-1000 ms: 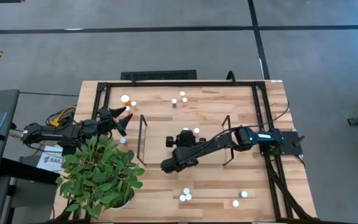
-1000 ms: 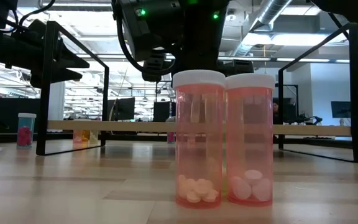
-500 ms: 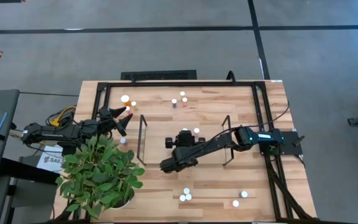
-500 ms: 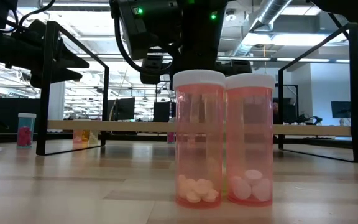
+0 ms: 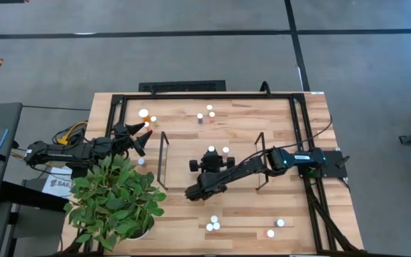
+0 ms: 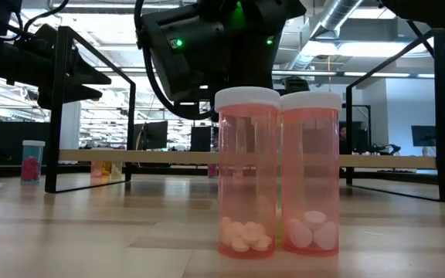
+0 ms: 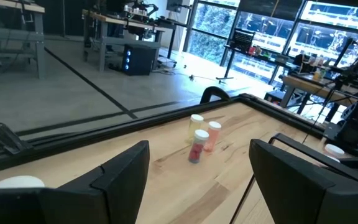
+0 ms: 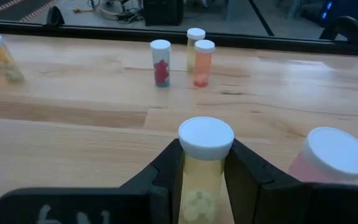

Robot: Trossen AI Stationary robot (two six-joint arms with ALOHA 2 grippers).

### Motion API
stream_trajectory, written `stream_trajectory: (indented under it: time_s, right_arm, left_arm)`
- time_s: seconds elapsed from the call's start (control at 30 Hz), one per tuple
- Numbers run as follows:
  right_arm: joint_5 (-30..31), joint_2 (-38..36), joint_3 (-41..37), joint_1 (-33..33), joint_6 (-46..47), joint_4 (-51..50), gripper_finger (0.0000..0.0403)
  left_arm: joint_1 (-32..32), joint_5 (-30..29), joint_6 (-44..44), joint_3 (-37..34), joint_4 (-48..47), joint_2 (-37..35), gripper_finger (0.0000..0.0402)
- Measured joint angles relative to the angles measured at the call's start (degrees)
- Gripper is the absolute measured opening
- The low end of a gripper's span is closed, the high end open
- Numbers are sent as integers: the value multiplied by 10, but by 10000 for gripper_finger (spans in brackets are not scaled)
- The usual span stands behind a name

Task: Pick and place medicine bottles onto shelf by color
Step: Put the yellow pill bottle on the shelf, then put the blue pill bottle on the shelf

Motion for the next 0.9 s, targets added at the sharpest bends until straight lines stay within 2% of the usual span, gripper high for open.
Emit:
stream_trajectory:
  time_s: [0.27, 0.4, 0.5, 0.63, 0.9]
  right_arm:
    - [-2, 0, 0, 0, 2, 0, 111]
    - [-5, 0, 0, 0, 2, -2, 135]
    - [-30, 4, -2, 0, 2, 1, 159]
    - [-26, 3, -1, 1, 2, -1, 185]
    - [-19, 3, 7, 10, 13, -12, 208]
  left_arm:
    - [0, 0, 0, 0, 0, 0, 265]
    - [0, 0, 0, 0, 0, 0, 265]
    - [0, 0, 0, 0, 0, 0, 265]
    - [0, 0, 0, 0, 0, 0, 265]
    - [0, 0, 0, 0, 0, 0, 265]
